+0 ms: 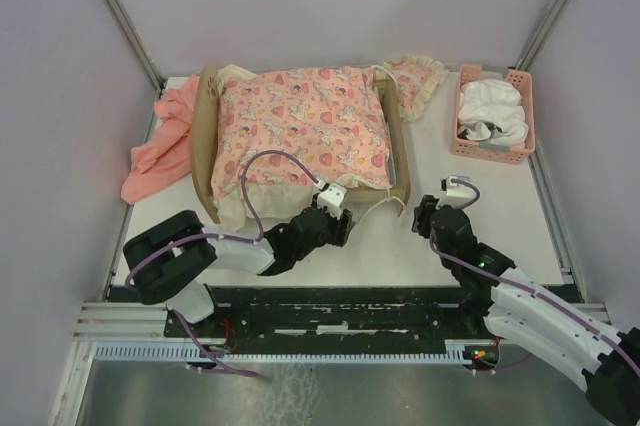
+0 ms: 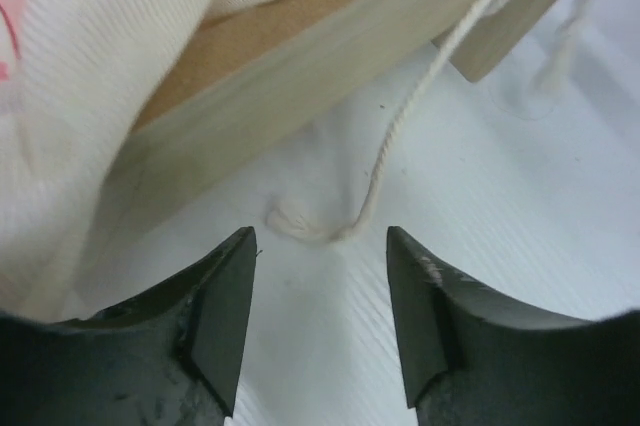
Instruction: Set up the pet bed
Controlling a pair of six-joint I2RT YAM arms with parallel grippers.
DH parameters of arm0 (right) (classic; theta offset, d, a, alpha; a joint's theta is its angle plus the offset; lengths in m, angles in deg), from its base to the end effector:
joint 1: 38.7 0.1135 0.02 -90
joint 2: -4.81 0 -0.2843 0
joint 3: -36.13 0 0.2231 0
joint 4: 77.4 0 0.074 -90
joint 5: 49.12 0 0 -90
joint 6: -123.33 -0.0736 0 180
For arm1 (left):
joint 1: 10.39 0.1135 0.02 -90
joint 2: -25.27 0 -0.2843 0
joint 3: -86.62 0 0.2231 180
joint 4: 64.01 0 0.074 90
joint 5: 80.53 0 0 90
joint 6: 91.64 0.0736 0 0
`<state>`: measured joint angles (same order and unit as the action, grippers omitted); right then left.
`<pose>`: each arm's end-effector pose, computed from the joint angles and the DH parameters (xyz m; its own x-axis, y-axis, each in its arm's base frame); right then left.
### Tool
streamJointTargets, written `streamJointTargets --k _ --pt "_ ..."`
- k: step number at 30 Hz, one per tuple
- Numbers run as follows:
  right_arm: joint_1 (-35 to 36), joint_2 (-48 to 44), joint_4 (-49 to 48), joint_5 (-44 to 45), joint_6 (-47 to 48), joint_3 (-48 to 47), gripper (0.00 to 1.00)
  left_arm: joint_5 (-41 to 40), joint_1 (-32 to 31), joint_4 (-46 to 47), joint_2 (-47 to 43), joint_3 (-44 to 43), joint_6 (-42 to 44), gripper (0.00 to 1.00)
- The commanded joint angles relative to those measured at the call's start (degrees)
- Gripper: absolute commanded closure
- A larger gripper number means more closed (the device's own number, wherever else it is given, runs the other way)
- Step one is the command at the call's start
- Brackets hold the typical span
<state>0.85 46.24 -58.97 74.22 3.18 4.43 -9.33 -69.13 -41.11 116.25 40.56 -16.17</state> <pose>0.1385 0.0619 0.2000 -0.3942 0.2187 -0.8926 0.0459 0.9748 0.2185 0.1843 -0.2578 0.1864 -0.3525 0.1229 -0.9277 0.5844 0.8032 -0.1156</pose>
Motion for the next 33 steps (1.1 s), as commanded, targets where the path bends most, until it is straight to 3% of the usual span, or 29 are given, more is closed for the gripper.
streamJointTargets --k 1,6,11,13,17,21,26,31,33 --pt "-0.21 -6.35 12.89 0.16 -1.65 -7.89 0.41 1.59 -1.41 -5.53 -6.09 0.21 -4.92 0.32" --pt "-0.24 -9.58 14.87 -1.16 0.43 -12.25 0.32 -3.31 -1.56 -19.98 -14.98 -3.6 -4.32 0.24" --pt "-0.25 -2.87 15.63 -2.28 4.84 -19.24 0.3 -13.09 -1.28 -39.54 -19.92 -13.61 -0.86 0.17" --pt "-0.27 1.22 15.87 -1.48 6.26 -22.12 0.3 -17.62 -0.59 -45.73 -21.81 -16.72 0.23 0.01" --pt "-0.34 10.29 16.93 -0.3 8.31 -28.34 0.29 -22.82 2.53 -53.23 -26.97 -19.87 2.84 0.01" --pt "-0.39 18.79 16.99 -2.21 8.6 -32.05 0.3 -19.28 7.78 -56.51 -32.6 -20.07 3.94 0.01" --pt "-0.67 25.8 17.17 0.2 10.39 -33.06 0.39 -15.23 9.43 -59.79 -36.23 -19.25 5.09 0.0" --pt "-1.04 26.54 20.81 3.83 11.67 -32.85 0.64 -7.55 9.47 -61.03 -36.29 -18.74 3.83 0.04" --pt "-1.33 25.19 22.55 5.02 11.82 -32.28 0.69 -5.19 9.46 -60.34 -36.03 -18.36 3.36 0.06"
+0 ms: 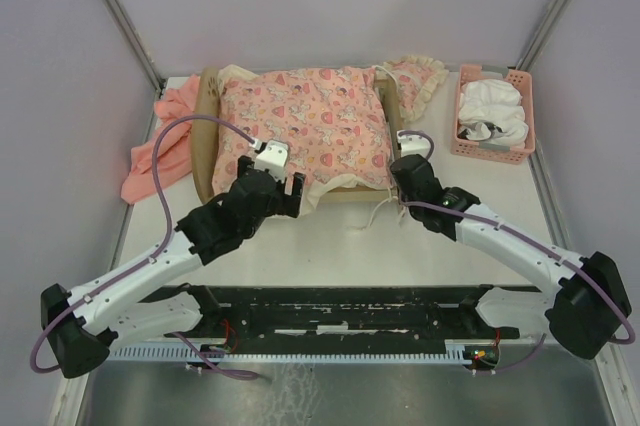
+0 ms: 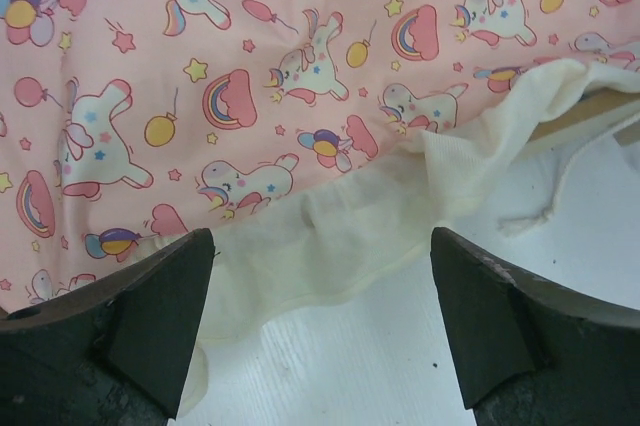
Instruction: Set up the pet bed
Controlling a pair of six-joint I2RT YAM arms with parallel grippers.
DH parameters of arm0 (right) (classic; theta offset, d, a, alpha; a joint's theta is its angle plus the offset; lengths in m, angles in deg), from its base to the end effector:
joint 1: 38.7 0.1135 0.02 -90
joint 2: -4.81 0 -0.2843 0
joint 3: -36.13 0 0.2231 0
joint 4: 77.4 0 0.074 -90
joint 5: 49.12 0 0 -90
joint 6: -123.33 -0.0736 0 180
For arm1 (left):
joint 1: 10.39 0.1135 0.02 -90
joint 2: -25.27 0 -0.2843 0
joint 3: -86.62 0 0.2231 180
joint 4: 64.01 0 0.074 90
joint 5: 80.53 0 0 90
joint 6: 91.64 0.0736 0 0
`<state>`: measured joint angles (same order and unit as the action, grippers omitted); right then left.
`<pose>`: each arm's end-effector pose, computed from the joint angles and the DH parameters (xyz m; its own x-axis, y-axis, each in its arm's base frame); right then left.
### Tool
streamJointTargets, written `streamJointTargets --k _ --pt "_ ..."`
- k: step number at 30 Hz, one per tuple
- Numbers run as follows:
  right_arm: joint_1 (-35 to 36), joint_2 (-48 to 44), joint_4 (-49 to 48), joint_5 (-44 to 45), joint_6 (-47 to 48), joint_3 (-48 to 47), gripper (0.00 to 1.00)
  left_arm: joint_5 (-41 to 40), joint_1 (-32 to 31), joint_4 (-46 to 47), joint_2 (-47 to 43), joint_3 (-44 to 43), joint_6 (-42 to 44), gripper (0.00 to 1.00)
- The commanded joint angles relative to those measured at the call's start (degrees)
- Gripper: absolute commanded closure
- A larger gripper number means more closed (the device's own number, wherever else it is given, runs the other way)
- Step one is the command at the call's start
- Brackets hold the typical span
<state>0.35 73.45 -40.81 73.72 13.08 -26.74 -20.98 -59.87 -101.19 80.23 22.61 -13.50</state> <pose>0.2106 0.1194 0.2643 -0.5664 -0.0850 -0.8197 -0.0235 0.9959 -0.0871 0.1572 -0.1265 0.3166 -0.3748 0.1658 -0.9122 0.2942 0.9543 0.0526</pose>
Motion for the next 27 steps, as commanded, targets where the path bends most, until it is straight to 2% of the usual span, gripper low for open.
streamJointTargets --k 1,10,15,18,21,24,27 --pt "-1.21 -2.97 5.47 6.06 1.84 -0.74 0.71 7.66 0.19 0.12 0.32 -0.19 0.5 0.06" --pt "-3.86 -11.49 13.93 10.67 -1.87 3.62 0.74 15.13 0.25 0.37 5.1 -2.38 0.73 0.14" --pt "-3.88 -16.37 20.1 9.54 0.43 -1.76 0.51 15.44 0.23 -0.41 6.16 -4.17 1.17 0.19" --pt "-3.89 -18.02 21.45 1.82 5.95 -6.2 0.41 13.22 0.17 -3.49 6.14 -6.44 -2.01 0.19" --pt "-3.72 -19.25 18.43 -12.39 11.66 -7.69 0.35 9.18 0.22 -7.76 5.98 -9.41 -5.22 0.18" --pt "-2.9 -19.78 10.03 -25.12 17.96 -5.78 0.35 6.77 0.17 -9.77 4.27 -10.83 -5.98 0.16" --pt "-0.74 -20.17 -2.39 -32.1 20.18 -2.29 0.35 4.81 0.17 -10.5 0.02 -11.25 -6.91 0.15"
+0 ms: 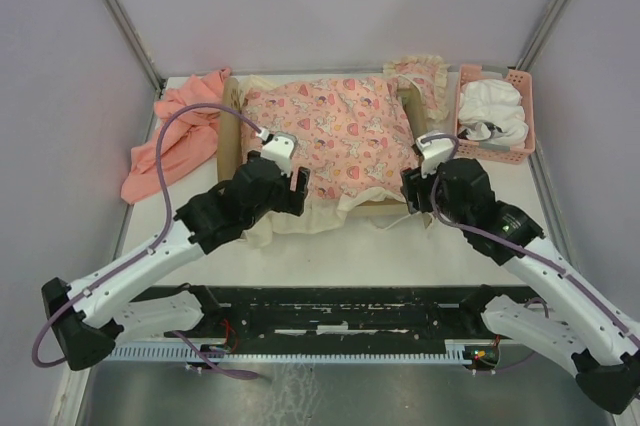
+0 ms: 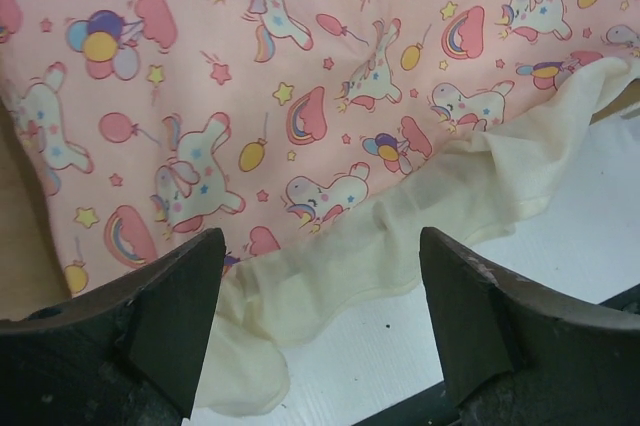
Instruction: Set up the pet bed
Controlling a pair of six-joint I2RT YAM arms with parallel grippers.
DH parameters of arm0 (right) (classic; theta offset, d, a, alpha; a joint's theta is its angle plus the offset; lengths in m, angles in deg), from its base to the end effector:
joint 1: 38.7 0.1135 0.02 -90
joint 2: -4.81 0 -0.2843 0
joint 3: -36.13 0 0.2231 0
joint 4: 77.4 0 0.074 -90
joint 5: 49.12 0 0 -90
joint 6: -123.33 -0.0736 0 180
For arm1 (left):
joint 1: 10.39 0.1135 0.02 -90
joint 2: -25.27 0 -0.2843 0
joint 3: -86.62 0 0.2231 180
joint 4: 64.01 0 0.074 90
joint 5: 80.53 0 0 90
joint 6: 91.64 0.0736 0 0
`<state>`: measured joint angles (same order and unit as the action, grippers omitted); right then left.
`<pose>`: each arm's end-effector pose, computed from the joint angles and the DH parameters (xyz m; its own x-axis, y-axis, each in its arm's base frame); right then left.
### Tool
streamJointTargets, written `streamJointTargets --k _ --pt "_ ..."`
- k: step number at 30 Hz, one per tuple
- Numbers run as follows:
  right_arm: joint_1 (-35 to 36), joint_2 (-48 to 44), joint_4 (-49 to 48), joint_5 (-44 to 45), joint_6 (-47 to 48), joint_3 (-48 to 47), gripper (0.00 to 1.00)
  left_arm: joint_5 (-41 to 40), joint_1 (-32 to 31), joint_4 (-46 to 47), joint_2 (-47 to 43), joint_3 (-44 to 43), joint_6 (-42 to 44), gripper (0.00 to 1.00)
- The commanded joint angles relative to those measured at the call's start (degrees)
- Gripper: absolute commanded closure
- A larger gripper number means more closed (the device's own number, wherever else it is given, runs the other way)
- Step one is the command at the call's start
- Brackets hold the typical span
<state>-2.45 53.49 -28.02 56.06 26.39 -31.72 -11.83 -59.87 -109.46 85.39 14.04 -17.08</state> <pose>0.1472 0.0840 0.3273 -0.4497 -0.1851 -0.8738 -0.3363 0.9414 -0.0264 0.1605 -0.1467 0.3305 -0.4769 0.1762 -0.8612 0.3977 0.9169 -0.0327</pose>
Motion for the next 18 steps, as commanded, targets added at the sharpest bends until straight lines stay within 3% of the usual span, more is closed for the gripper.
streamJointTargets --k 1,5,10,18 --pt "2.75 0.41 -18.61 -15.08 7.08 3.03 0.35 -5.12 0.17 -2.53 -6.62 -2.85 -3.6 0.14" --pt "10.42 6.8 -30.34 -17.43 13.79 3.46 0.33 -9.25 0.17 -4.2 -13.12 -3.78 -3.66 0.13" --pt "21.09 17.53 -43.68 -24.52 35.51 5.45 0.29 -13.04 0.22 -3.91 -21.35 -4.27 -2.23 0.12" --pt "30.58 38.42 -45.68 -25.4 57.9 -3.95 0.21 -17.23 0.2 -4.22 -29.4 -4.3 0.28 0.12"
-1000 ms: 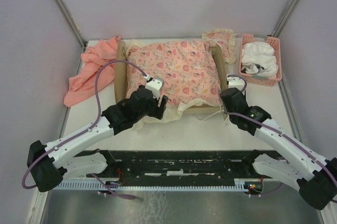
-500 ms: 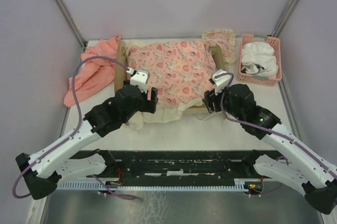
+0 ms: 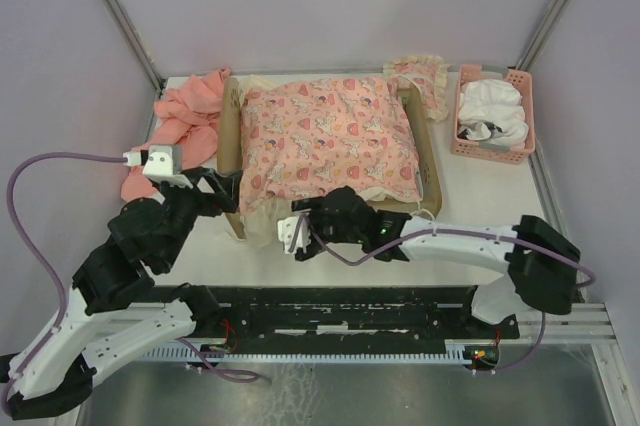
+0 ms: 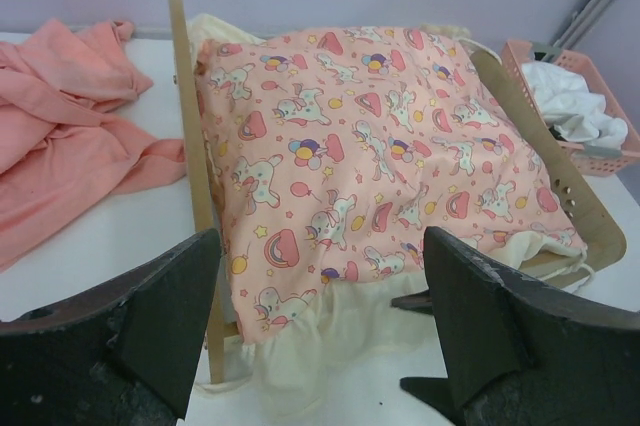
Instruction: Set up the pet bed
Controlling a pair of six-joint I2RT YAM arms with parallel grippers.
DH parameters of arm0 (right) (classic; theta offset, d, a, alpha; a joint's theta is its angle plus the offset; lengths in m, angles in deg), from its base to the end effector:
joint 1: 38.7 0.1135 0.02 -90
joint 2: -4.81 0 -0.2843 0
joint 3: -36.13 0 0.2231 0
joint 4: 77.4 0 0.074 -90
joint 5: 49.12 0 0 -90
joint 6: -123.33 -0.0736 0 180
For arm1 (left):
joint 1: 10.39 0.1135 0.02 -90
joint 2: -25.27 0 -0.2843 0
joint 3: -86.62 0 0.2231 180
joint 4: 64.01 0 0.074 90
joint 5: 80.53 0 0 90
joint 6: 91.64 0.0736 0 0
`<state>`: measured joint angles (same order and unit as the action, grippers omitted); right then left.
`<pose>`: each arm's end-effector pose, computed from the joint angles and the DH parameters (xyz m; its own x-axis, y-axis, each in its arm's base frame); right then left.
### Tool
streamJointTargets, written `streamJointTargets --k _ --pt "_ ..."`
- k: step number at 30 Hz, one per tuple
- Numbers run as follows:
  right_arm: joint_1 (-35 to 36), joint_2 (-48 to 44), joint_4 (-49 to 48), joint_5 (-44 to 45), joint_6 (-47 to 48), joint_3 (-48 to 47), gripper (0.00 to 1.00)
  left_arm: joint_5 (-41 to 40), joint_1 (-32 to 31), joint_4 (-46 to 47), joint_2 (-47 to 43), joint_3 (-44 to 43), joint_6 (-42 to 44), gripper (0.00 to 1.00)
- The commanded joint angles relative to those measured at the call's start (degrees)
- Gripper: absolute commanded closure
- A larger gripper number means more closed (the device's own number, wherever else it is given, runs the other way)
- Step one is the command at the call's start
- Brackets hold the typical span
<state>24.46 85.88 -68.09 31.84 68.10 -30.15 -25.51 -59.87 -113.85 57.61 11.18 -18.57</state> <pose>0.1366 0.2956 0.2775 0.3880 -0.4806 -0.7864 -0.8822 0.0534 -0.4679 0.0815 -0.0304 0.4023 -0.1466 -0.1957 -0.9696 0.2198 0.9493 -0.2248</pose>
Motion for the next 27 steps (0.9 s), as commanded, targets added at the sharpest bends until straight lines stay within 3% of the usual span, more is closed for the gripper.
streamJointTargets --k 1,8,12,14,16,21,27 --pt "4.67 8.32 -5.43 -0.16 18.84 -6.67 0.18 -3.7 0.17 0.11 -2.04 -1.48 2.07 0.11" --pt "8.64 20.54 -5.75 5.17 29.67 -15.56 0.12 -3.96 0.17 0.04 -4.75 -1.49 3.15 0.11" --pt "9.03 24.63 -9.91 9.3 31.65 -16.85 0.17 -3.81 0.17 0.39 -5.48 -0.9 3.48 0.11" --pt "9.09 25.78 -12.58 12.52 31.55 -17.14 0.25 -3.23 0.18 0.84 -5.53 -0.09 3.53 0.12" --pt "9.05 25.44 -15.08 14.84 29.14 -17.16 0.42 -2.91 0.18 1.49 -5.4 0.94 3.69 0.12" --pt "7.62 20.05 -16.45 15.95 12.64 -17.75 0.79 -2.67 0.22 3.55 -4.47 3.55 4.63 0.17" --pt "1.39 15.11 -17.02 15.3 -10.36 -18.17 0.97 -0.75 0.18 6.02 -3.11 6.64 5.87 0.25"
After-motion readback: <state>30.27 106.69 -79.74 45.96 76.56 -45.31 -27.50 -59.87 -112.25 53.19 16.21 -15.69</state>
